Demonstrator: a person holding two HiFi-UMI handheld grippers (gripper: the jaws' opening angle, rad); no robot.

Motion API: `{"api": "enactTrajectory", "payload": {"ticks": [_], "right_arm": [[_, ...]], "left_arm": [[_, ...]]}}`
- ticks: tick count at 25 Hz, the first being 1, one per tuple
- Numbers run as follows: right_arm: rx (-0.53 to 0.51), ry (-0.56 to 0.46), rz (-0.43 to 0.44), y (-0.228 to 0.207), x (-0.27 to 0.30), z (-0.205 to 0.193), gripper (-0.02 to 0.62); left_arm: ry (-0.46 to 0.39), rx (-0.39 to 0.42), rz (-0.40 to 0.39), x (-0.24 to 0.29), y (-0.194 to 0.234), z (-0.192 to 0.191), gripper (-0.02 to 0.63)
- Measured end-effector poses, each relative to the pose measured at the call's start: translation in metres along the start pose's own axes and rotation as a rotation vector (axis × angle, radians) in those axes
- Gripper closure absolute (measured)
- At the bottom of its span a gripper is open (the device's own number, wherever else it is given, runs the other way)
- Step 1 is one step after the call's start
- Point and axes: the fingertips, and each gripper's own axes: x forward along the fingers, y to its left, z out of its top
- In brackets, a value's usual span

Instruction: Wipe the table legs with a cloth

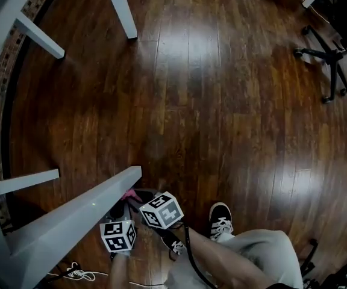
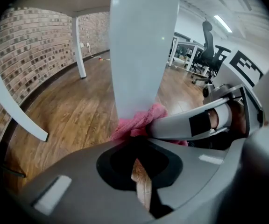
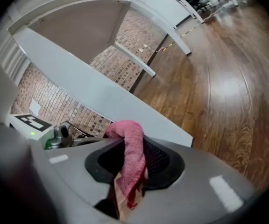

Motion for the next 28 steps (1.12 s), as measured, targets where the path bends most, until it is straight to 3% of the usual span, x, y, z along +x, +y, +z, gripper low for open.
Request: {"api": "enactTrajectory", "payload": {"ticks": [4, 7, 9, 12, 16, 19, 23, 28], "right_arm": [[0.049, 0.051, -0.050, -0.071, 0.039, -0.042, 0.505], [0.117, 0.106, -0.192, -0.144, 0.052, -0.068, 0.505], [0.229, 0.059, -0.242, -0.181, 0.052, -0.068, 0.506], [0.323, -0.040, -0.185, -0.191, 0.059, -0.046, 0.506], [0.326, -0.074, -0.124, -0.159, 0.052, -0.016, 0.509], [0.326, -0.093, -0.064, -0.108, 0.024, 0.009, 0.509], [0.288, -0.106, -0.036, -0.012, -0.030, 0.047, 0.509], [0.228, -0.162, -0.006, 0.109, -0.103, 0.115, 0.509]], "left_arm": [[0.078, 0.025, -0.059, 0.073, 0.004, -0.047, 0.612], [0.095, -0.045, -0.120, 0.116, 0.003, -0.066, 0.611], [0.086, -0.082, -0.125, 0.133, 0.006, -0.071, 0.611], [0.047, -0.118, -0.128, 0.145, 0.008, -0.064, 0.611], [0.014, -0.140, -0.123, 0.125, 0.001, -0.045, 0.611], [-0.019, -0.153, -0.114, 0.081, -0.011, -0.019, 0.611], [-0.060, -0.166, -0.120, -0.009, -0.034, 0.028, 0.611], [-0.181, -0.173, -0.110, -0.140, -0.053, 0.111, 0.611]]}}
